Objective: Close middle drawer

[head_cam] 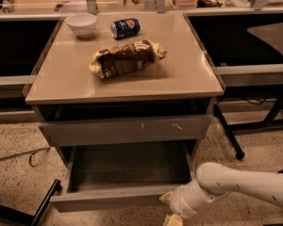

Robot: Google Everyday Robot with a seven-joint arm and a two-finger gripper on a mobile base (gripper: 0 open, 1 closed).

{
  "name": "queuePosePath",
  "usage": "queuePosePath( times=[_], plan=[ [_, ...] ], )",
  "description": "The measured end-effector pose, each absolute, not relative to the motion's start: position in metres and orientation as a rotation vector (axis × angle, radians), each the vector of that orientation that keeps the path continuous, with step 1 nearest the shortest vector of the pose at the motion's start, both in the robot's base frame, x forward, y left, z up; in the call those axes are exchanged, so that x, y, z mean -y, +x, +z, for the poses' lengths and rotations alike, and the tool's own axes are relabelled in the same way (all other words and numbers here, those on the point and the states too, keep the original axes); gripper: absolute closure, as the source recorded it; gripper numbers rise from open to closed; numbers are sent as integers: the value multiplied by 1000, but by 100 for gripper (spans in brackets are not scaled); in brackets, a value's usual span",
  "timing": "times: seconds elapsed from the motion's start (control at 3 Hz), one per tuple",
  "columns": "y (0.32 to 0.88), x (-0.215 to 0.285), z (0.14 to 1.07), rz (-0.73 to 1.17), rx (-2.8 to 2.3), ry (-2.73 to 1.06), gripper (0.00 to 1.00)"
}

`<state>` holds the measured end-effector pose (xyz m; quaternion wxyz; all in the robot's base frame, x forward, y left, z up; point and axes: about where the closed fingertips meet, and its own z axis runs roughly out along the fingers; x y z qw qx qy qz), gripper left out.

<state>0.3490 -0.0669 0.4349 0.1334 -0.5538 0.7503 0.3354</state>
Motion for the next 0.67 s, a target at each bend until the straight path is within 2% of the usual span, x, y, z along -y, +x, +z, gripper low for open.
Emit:
queuePosePath(
  times=[0.33,0.67],
  plan=[
    [394,65,446,1000,-2124,-1660,0],
    [394,65,446,1000,-2124,-1660,0]
  ],
)
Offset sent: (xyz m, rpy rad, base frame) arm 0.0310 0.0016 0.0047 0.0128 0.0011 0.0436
